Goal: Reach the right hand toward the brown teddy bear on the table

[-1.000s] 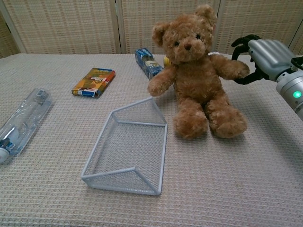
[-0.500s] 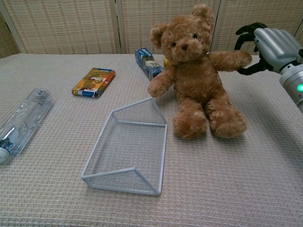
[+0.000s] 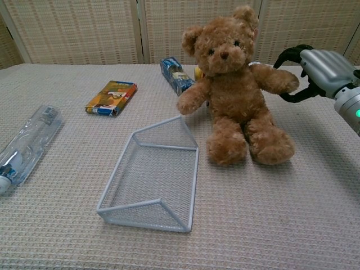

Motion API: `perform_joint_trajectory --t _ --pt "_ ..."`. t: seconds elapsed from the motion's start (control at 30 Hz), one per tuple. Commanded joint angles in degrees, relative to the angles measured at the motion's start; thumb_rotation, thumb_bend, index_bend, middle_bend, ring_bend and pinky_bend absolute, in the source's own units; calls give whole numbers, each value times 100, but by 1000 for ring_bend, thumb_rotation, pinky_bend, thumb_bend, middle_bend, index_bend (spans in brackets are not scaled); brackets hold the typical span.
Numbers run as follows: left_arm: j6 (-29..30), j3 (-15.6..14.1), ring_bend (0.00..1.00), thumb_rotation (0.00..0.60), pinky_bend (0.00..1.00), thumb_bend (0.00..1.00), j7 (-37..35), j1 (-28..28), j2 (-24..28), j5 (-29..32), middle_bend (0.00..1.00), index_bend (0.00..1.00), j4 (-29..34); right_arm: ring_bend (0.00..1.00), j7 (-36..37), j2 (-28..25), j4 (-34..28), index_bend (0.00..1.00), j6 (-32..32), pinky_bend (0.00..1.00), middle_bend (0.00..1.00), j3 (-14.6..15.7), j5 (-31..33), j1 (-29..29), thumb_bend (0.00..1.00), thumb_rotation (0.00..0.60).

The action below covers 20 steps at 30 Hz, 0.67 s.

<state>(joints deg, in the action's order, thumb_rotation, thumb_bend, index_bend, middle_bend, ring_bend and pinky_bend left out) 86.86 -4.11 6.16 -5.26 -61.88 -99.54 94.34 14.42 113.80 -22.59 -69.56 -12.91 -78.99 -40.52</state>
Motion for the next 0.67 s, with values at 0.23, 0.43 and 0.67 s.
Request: perform_joint_trajectory --t 0.23,0.43,0.67 --pt "-52 20 546 600 732 588 -45 -15 -6 84 504 372 -25 0 -264 -3813 -5262 0 272 152 0 1261 -119 1595 122 600" --pt "-96 -24 546 600 732 589 140 -23 -21 5 506 372 60 0 -1594 -4814 -6851 0 -344 152 0 1648 131 2354 121 600" --pt "-123 -23 546 600 732 588 247 -35 -42 -6 507 372 112 0 -2308 -4780 -7116 0 -899 153 0 1669 -68 2710 122 600"
